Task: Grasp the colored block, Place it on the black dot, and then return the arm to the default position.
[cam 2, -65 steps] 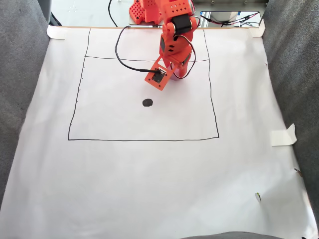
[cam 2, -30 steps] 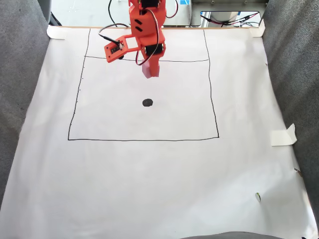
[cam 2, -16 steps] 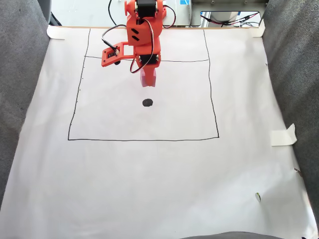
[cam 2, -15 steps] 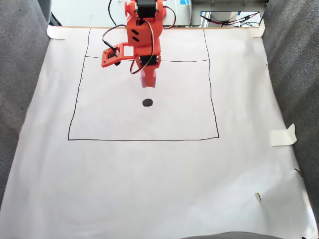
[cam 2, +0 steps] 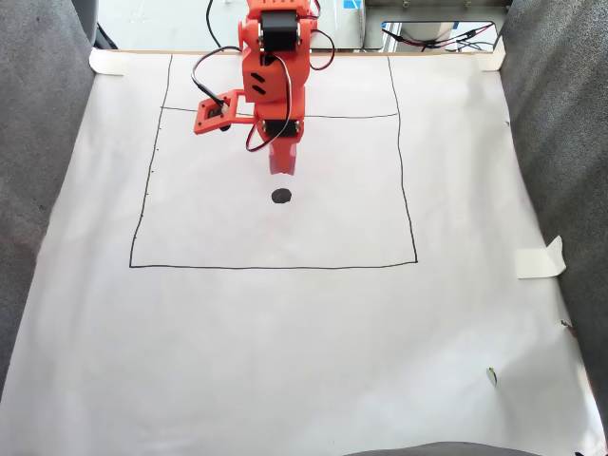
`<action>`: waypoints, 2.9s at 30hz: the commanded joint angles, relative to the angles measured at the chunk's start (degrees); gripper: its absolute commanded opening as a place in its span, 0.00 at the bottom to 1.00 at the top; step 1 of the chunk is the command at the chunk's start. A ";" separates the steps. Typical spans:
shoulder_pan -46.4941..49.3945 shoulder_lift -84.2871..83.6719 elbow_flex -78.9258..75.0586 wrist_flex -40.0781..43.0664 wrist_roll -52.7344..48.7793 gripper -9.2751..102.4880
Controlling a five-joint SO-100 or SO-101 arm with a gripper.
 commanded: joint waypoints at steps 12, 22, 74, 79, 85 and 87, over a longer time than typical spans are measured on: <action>1.05 -4.75 -5.98 -2.29 3.43 0.08; 1.23 -9.32 -10.20 -1.58 4.13 0.08; 1.23 -21.71 -26.02 3.52 -1.67 0.08; 1.14 -23.20 -28.04 4.48 -2.99 0.08; 1.14 -23.55 -28.04 4.48 -4.13 0.08; 1.14 -23.73 -28.04 4.57 -4.66 0.08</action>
